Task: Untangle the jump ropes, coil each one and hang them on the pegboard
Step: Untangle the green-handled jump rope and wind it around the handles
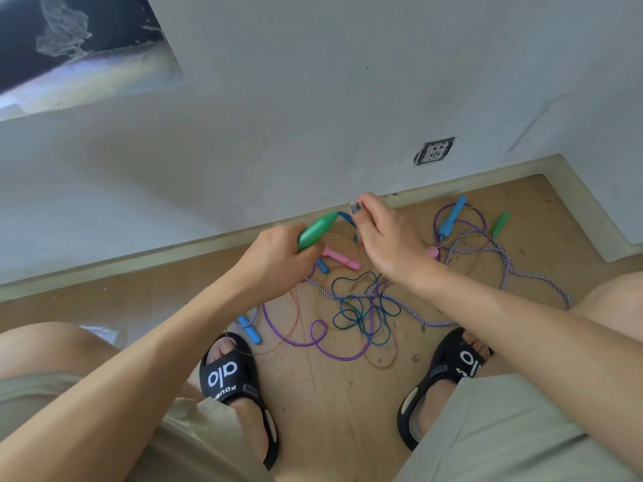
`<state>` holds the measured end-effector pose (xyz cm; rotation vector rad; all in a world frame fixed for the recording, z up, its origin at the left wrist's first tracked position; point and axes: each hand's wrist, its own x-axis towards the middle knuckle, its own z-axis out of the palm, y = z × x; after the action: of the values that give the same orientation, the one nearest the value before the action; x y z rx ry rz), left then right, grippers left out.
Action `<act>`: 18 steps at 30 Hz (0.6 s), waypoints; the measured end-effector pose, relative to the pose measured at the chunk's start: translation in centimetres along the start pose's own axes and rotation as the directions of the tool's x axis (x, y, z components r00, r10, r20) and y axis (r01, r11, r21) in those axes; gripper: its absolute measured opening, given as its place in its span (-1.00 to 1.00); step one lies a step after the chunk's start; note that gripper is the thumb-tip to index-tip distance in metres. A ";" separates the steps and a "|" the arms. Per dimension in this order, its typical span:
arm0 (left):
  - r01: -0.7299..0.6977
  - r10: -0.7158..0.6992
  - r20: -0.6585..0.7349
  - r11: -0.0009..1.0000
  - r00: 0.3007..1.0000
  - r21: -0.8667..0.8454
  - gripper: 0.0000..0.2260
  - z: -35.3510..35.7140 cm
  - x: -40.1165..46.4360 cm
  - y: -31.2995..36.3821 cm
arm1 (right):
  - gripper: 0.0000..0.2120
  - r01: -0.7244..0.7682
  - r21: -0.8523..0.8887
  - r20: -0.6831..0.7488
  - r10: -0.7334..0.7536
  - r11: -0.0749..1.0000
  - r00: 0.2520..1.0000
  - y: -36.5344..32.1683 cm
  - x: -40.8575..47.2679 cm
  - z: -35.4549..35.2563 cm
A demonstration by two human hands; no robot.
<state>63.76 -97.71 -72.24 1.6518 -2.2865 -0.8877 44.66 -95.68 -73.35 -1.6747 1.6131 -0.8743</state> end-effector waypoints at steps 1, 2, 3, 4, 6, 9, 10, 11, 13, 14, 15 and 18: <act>0.073 -0.072 0.014 0.994 0.997 -0.077 -0.73 -0.2 0.1 0.2 | -0.78 0.078 -0.126 -0.008 -0.080 0.989 0.997 0.3 -0.3 0.3; 0.133 -0.130 0.033 0.983 0.991 -0.127 -0.72 -0.3 0.2 0.3 | -0.78 0.157 -0.276 0.003 -0.162 0.948 0.987 0.5 -0.6 0.6; 0.177 -0.171 0.054 0.973 0.984 -0.147 -0.72 -0.2 0.3 0.3 | -0.78 0.222 -0.422 0.037 -0.227 0.879 0.973 0.6 -0.8 1.0; 0.206 -0.198 0.071 0.967 0.978 -0.147 -0.72 0.0 0.3 0.3 | -0.81 0.264 -0.525 0.083 -0.260 0.809 0.962 0.7 -1.1 1.4; 0.242 -0.233 0.077 0.962 0.969 -0.126 -0.71 0.6 0.3 0.1 | -0.91 0.327 -0.601 0.171 -0.282 0.729 0.944 0.9 -1.4 2.1; 0.231 -0.231 0.017 0.973 0.973 0.013 -0.72 1.3 0.4 -0.7 | -0.91 0.434 -0.639 0.323 -0.290 0.636 0.901 0.5 -1.9 2.8; 0.197 -0.195 -0.026 0.975 0.980 0.105 -0.75 1.6 0.3 -1.0 | -0.90 0.465 -0.644 0.358 -0.298 0.607 0.885 0.1 -2.2 2.9; 0.153 -0.144 -0.058 0.968 0.988 0.198 -0.79 2.0 0.1 -1.3 | -0.86 0.490 -0.634 0.373 -0.318 0.598 0.872 -0.2 -2.3 3.0; 0.051 -0.034 -0.050 0.925 0.998 0.377 -0.80 2.8 -0.5 -1.4 | -0.77 0.533 -0.590 0.410 -0.344 0.607 0.845 -0.5 -2.3 2.9; -0.003 0.012 -0.017 0.890 1.000 0.456 -0.78 3.2 -0.8 -1.3 | -0.78 0.545 -0.557 0.441 -0.333 0.627 0.834 -0.7 -2.2 2.7; -0.054 0.052 0.018 0.852 0.999 0.520 -0.73 3.5 -1.1 -1.2 | -0.79 0.538 -0.521 0.482 -0.292 0.663 0.826 -0.9 -2.3 2.4; -0.165 0.130 0.103 0.761 0.986 0.628 -0.57 3.5 -1.5 -1.0 | -0.74 0.451 -0.424 0.527 -0.192 0.785 0.828 -1.0 -2.6 1.8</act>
<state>63.47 -95.33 -75.33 1.6238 -2.9143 -0.0957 46.61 -93.03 -73.60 -2.3961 1.3017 -0.1166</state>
